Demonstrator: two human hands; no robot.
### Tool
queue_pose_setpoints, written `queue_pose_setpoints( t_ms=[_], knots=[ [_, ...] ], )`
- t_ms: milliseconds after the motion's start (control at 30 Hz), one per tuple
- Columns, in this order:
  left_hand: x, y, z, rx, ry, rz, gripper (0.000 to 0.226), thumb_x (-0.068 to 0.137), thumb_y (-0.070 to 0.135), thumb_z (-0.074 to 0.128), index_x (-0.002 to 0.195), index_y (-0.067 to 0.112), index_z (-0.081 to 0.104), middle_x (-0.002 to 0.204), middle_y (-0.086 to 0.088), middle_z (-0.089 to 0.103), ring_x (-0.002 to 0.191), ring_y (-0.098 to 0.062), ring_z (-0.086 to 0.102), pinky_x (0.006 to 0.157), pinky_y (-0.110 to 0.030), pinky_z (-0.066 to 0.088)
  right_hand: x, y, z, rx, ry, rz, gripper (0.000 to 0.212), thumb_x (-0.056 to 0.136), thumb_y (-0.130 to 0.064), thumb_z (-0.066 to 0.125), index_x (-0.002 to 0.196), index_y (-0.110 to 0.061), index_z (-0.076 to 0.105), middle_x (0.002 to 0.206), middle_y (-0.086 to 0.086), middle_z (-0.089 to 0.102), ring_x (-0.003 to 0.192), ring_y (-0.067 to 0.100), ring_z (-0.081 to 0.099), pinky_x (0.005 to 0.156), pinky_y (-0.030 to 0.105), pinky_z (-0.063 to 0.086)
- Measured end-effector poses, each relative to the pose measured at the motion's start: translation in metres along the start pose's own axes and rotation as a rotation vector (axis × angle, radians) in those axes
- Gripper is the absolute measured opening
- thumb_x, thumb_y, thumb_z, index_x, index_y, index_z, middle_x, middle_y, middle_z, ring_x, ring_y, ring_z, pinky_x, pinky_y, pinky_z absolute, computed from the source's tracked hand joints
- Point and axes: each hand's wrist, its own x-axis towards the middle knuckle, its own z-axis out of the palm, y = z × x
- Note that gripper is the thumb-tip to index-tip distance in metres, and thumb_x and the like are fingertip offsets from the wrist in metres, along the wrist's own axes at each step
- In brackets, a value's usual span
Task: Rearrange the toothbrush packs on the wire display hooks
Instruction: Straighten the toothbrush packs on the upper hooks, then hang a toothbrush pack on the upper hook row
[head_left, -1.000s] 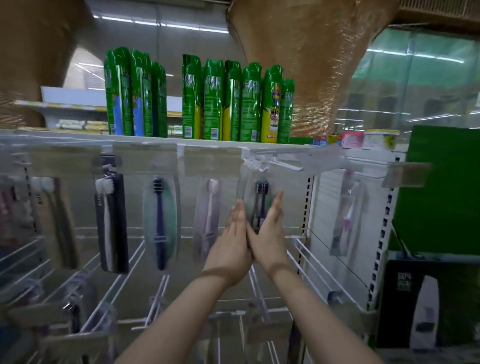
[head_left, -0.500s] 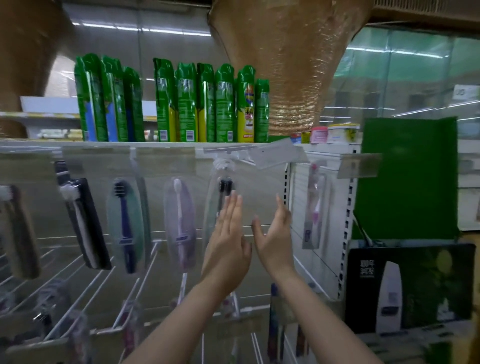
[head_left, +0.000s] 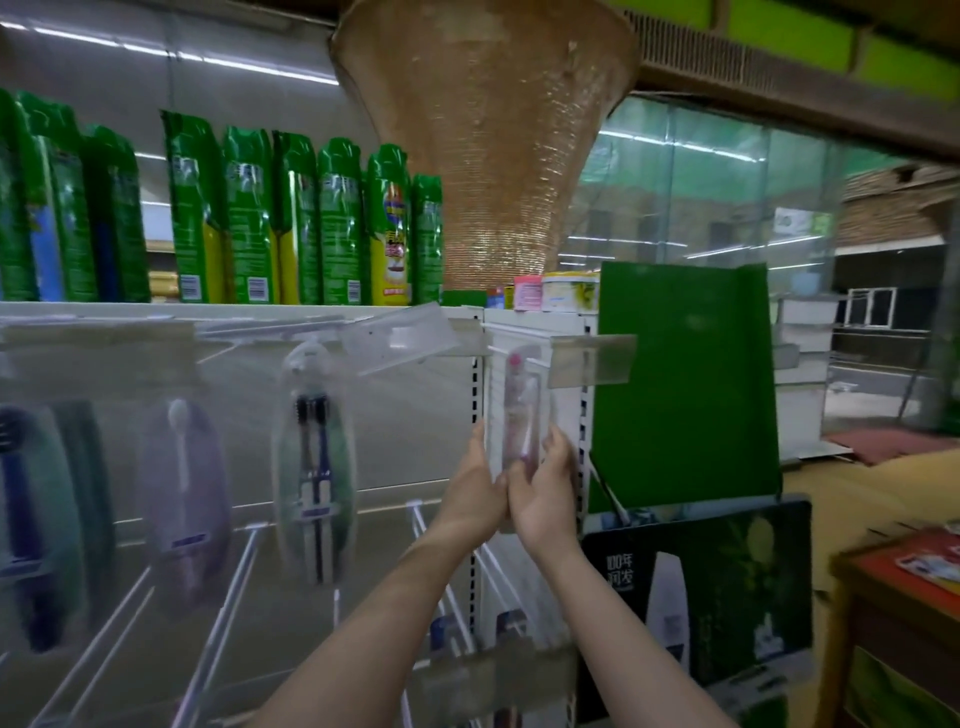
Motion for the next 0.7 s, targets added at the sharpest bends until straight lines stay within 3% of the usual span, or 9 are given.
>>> queue_pose_setpoints(
  t_ms=[100, 167, 233, 300, 400, 533, 700],
  knots=[
    [0.015, -0.002, 0.01, -0.28, 0.05, -0.097, 0.06, 0.095, 0.008, 0.05, 0.148, 0.017, 0.023, 0.13, -0.008, 0.051, 0.105, -0.01, 0.054, 0.081, -0.013, 0.042, 0.01, 0.007, 0.005, -0.011, -0.054, 0.099, 0.063, 0.087, -0.024, 0.047, 0.144, -0.015, 0.022, 0.138, 0.01, 0.046, 0.124, 0.027, 0.049, 0.102, 0.044, 0.043],
    [0.019, -0.003, 0.015, -0.357, 0.07, -0.138, 0.04, 0.093, 0.003, 0.053, 0.132, 0.008, 0.046, 0.1, -0.007, 0.062, 0.078, -0.007, 0.059, 0.059, -0.007, 0.046, 0.014, 0.01, 0.008, 0.01, -0.076, 0.145, 0.063, 0.082, -0.028, 0.043, 0.142, -0.019, 0.027, 0.136, 0.009, 0.05, 0.123, 0.027, 0.05, 0.102, 0.045, 0.043],
    [0.021, -0.005, 0.02, -0.335, 0.096, -0.122, 0.012, 0.09, 0.003, 0.059, 0.099, 0.009, 0.063, 0.081, -0.006, 0.066, 0.068, -0.012, 0.06, 0.057, -0.014, 0.047, 0.017, 0.016, 0.012, 0.027, -0.077, 0.162, 0.059, 0.08, -0.027, 0.04, 0.139, -0.021, 0.034, 0.132, 0.008, 0.054, 0.121, 0.028, 0.053, 0.101, 0.045, 0.044],
    [0.021, -0.005, 0.022, -0.309, 0.135, -0.106, 0.016, 0.086, 0.002, 0.062, 0.079, 0.016, 0.064, 0.072, -0.002, 0.068, 0.069, -0.017, 0.062, 0.064, -0.025, 0.05, 0.013, 0.014, 0.01, 0.033, -0.089, 0.156, 0.059, 0.083, -0.028, 0.039, 0.141, -0.021, 0.033, 0.137, 0.007, 0.05, 0.126, 0.027, 0.049, 0.104, 0.045, 0.042],
    [0.019, -0.001, 0.021, -0.266, 0.201, -0.092, 0.029, 0.084, -0.005, 0.058, 0.072, 0.021, 0.062, 0.069, 0.001, 0.067, 0.067, -0.019, 0.062, 0.071, -0.032, 0.051, 0.005, 0.008, 0.007, 0.052, -0.094, 0.114, 0.062, 0.085, -0.033, 0.04, 0.144, -0.022, 0.029, 0.143, 0.003, 0.044, 0.132, 0.023, 0.042, 0.108, 0.045, 0.037],
    [0.012, 0.0, 0.018, -0.243, 0.247, -0.083, 0.028, 0.084, -0.007, 0.052, 0.074, 0.018, 0.059, 0.074, -0.004, 0.068, 0.068, -0.02, 0.06, 0.07, -0.032, 0.05, -0.003, 0.008, 0.009, 0.046, -0.074, 0.074, 0.063, 0.076, -0.048, 0.036, 0.137, -0.032, 0.038, 0.134, -0.003, 0.052, 0.125, 0.019, 0.048, 0.103, 0.046, 0.042],
    [0.004, -0.006, 0.009, -0.188, 0.271, -0.05, 0.032, 0.083, -0.008, 0.048, 0.079, 0.021, 0.059, 0.086, -0.012, 0.07, 0.08, -0.029, 0.065, 0.077, -0.037, 0.053, -0.024, -0.011, -0.009, 0.096, -0.06, 0.023, 0.045, 0.093, -0.017, 0.049, 0.138, -0.014, 0.044, 0.133, 0.001, 0.049, 0.121, 0.016, 0.049, 0.104, 0.033, 0.041]
  ],
)
